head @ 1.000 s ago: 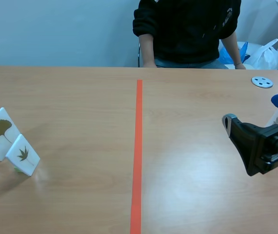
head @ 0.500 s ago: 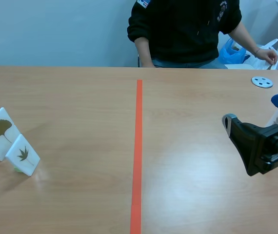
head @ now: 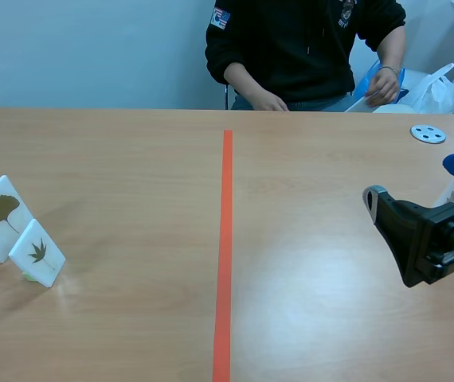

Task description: Sort the leaf by its shape. The table is split by an orange tape line. A compound leaf with several leaflets goes to the left side, a simple leaf with one blade goes to the right side. Return to the home posture when a red brick is placed on the table.

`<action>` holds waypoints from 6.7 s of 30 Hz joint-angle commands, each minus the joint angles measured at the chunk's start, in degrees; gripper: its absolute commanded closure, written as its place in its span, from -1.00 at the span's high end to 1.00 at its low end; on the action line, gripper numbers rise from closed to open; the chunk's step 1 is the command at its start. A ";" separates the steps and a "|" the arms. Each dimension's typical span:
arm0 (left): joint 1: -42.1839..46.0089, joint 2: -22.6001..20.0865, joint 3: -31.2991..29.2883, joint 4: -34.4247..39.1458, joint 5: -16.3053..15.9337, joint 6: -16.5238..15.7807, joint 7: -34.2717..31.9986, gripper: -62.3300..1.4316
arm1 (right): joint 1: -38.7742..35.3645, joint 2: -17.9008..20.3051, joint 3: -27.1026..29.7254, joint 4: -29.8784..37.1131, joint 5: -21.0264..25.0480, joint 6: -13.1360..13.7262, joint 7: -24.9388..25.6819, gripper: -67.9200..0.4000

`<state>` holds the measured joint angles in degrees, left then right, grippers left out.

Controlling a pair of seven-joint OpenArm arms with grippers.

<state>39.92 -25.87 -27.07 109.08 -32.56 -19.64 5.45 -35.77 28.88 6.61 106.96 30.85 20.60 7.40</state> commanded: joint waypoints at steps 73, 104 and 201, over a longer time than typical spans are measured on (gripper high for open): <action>-11.06 6.62 32.83 -8.96 14.19 6.60 -4.39 1.00 | 18.56 -0.98 -17.31 -17.51 -10.49 0.44 7.02 1.00; -11.06 6.64 32.83 -8.96 14.21 6.62 -4.57 1.00 | 47.04 -23.15 -40.33 -56.78 -26.43 -4.81 16.13 0.96; -11.06 6.62 32.83 -8.96 14.21 6.62 -5.68 1.00 | 15.65 -9.25 6.84 -41.64 -9.38 4.48 15.61 -0.88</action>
<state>28.73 -19.22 6.24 98.74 -17.98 -13.08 0.60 -20.78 19.35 13.39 64.69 20.64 25.23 22.00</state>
